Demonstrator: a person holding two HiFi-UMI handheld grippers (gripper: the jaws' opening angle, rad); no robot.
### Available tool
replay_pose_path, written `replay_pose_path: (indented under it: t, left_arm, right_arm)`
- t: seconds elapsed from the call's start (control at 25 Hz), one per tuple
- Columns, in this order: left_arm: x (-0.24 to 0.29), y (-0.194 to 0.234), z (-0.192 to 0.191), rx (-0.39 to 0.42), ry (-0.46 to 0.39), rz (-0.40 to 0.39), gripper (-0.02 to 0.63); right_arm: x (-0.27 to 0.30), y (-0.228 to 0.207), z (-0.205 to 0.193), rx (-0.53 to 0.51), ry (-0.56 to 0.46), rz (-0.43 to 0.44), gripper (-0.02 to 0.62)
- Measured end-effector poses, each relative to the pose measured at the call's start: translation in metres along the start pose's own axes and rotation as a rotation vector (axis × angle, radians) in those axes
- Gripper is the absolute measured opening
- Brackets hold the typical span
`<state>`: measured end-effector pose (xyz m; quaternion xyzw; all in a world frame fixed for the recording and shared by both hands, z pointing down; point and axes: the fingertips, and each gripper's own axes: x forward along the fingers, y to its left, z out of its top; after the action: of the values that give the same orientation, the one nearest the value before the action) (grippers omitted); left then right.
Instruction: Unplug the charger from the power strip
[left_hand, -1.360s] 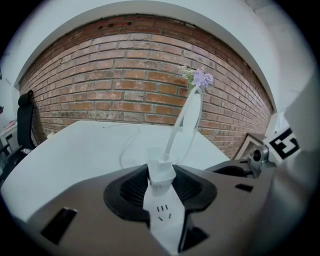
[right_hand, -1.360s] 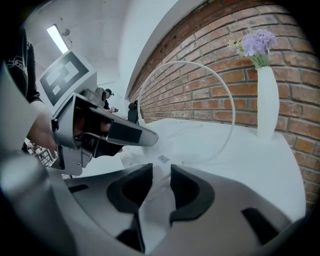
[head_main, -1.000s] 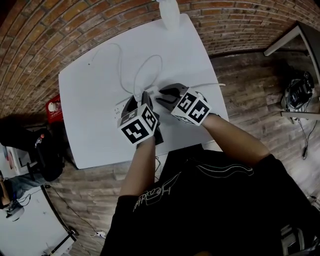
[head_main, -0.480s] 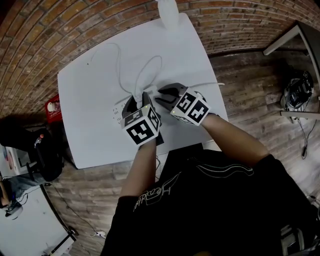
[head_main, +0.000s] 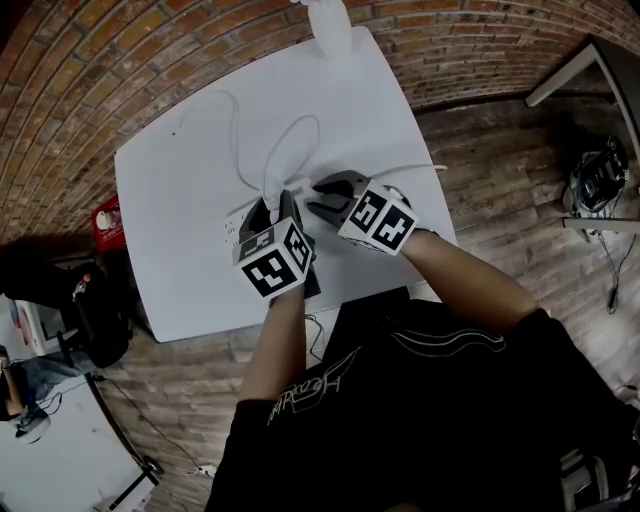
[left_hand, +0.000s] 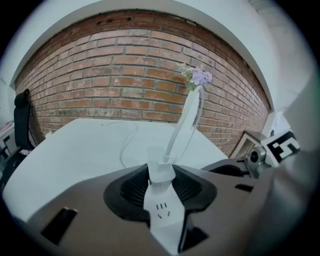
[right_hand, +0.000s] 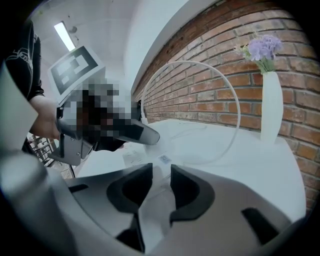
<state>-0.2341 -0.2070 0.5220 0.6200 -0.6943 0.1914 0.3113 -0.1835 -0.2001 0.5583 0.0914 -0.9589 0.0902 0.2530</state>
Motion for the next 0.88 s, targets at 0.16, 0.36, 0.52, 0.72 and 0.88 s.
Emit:
replay_pose_path:
  t: [0.16, 0.36, 0.52, 0.72, 0.88]
  left_arm:
    - [-0.0019, -0.0048, 0.0019, 0.041, -0.017, 0.039, 0.146]
    - [-0.0014, -0.0026, 0.0006, 0.02, 0.01, 0.026, 0.144]
    - [-0.0014, 0.0019, -0.0017, -0.033, 0.037, -0.024, 0.146]
    - [-0.0016, 0.0, -0.0007, 0.02, 0.03, 0.013, 0.146]
    - [-0.0027, -0.006, 0.0013, 0.064, 0.016, 0.031, 0.144]
  right_arm:
    - [-0.0016, -0.0009, -0.0004, 0.023, 0.006, -0.008, 0.094]
    - [-0.0007, -0.0008, -0.0008, 0.025, 0.007, -0.007, 0.094]
    - [-0.0014, 0.0031, 0.0008, 0.02, 0.006, 0.01, 0.094]
    - [-0.0003, 0.0034, 0.0006, 0.022, 0.01, 0.007, 0.094]
    - [-0.0025, 0.0021, 0.0, 0.027, 0.008, 0.003, 0.095]
